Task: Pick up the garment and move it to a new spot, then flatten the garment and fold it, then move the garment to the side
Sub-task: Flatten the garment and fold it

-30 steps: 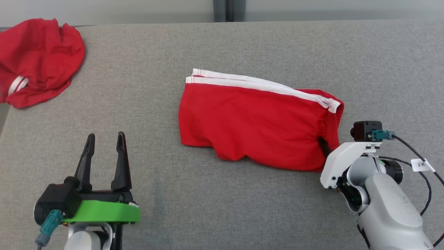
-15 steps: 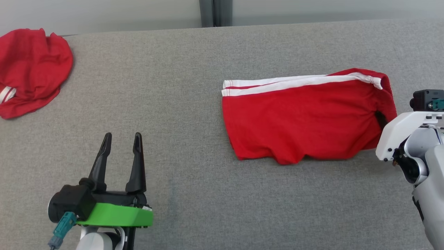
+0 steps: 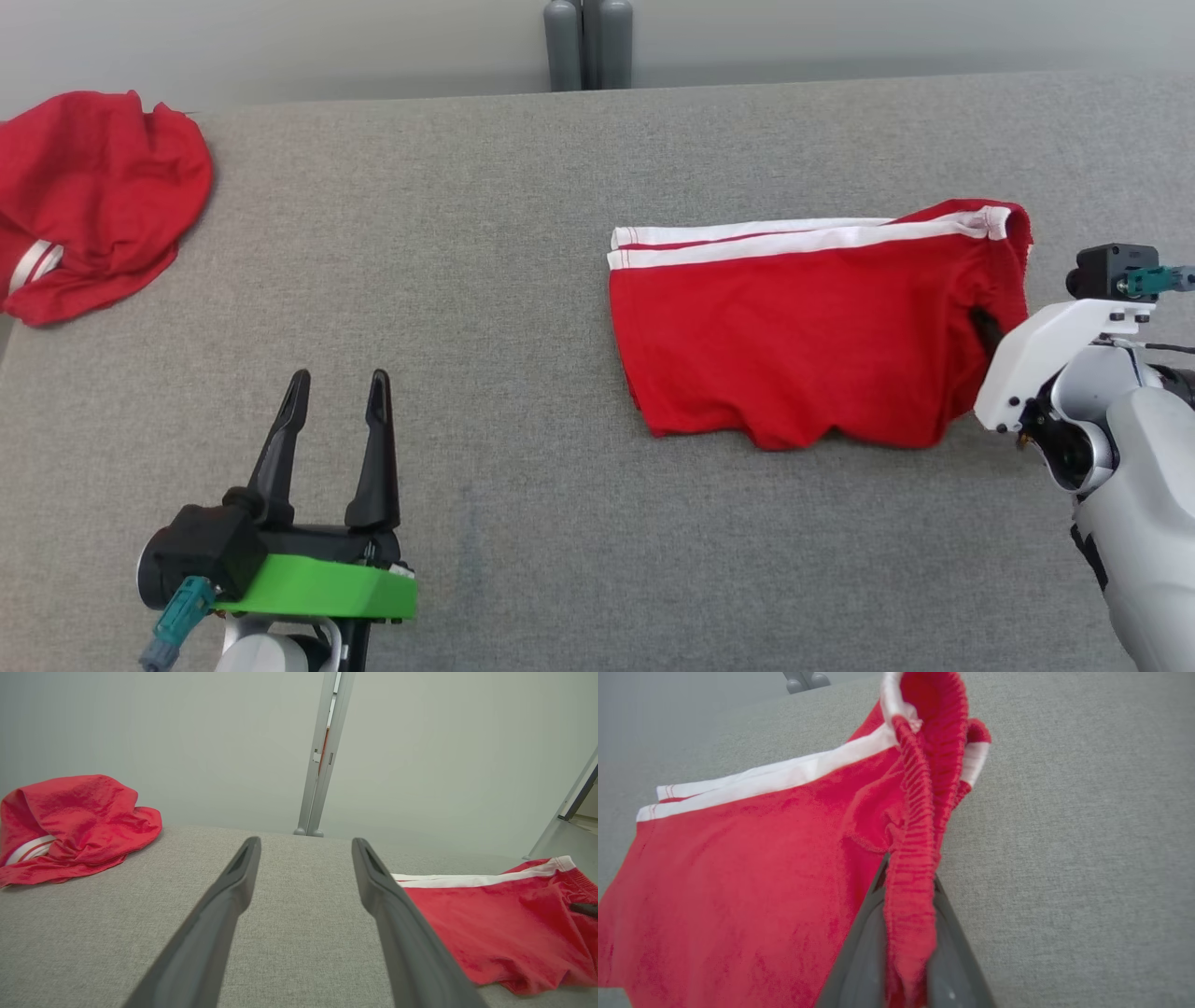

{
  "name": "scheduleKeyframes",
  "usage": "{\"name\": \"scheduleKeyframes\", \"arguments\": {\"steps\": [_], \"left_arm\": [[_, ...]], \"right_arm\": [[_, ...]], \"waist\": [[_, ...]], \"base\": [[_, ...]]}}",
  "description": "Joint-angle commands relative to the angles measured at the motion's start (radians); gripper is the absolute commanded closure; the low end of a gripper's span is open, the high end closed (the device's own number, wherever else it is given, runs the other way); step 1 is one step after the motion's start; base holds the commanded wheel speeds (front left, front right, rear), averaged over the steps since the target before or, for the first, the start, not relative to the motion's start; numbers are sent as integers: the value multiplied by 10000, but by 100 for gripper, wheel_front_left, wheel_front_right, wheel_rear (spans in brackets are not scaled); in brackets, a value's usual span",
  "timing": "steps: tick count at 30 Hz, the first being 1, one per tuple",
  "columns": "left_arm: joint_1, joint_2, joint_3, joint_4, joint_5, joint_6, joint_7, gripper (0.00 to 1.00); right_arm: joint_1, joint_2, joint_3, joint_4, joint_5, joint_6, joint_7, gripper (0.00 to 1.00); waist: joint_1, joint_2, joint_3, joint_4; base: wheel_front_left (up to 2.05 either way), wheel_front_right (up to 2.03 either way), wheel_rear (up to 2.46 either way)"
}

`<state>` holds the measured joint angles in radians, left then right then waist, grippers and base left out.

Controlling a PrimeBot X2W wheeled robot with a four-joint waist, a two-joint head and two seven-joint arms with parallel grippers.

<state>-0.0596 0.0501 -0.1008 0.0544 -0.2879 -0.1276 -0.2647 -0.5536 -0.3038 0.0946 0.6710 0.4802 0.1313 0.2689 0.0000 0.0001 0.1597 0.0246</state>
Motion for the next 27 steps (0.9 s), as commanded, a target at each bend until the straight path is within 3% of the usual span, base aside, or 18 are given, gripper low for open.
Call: {"name": "scheduleKeyframes", "arguments": {"steps": [1,15,27], "left_arm": [[150,9,23,7,81,45,7,0],[51,10,-170,-79,-179,157,7,0],[-308,11,-542,-82,-536,282,5,0]], "right_arm": [[-74,65,140,-235,334,-9,79,100],[-296,670,2090,-2262,1935,-4,924,100],[-940,1473,2867,-814,1562,-4,856,100]], "waist": [[0,-1,-45,-13],[0,-1,-114,144],[0,-1,193,893]], "base": [[0,0,0],[0,0,0],[0,0,0]]}}
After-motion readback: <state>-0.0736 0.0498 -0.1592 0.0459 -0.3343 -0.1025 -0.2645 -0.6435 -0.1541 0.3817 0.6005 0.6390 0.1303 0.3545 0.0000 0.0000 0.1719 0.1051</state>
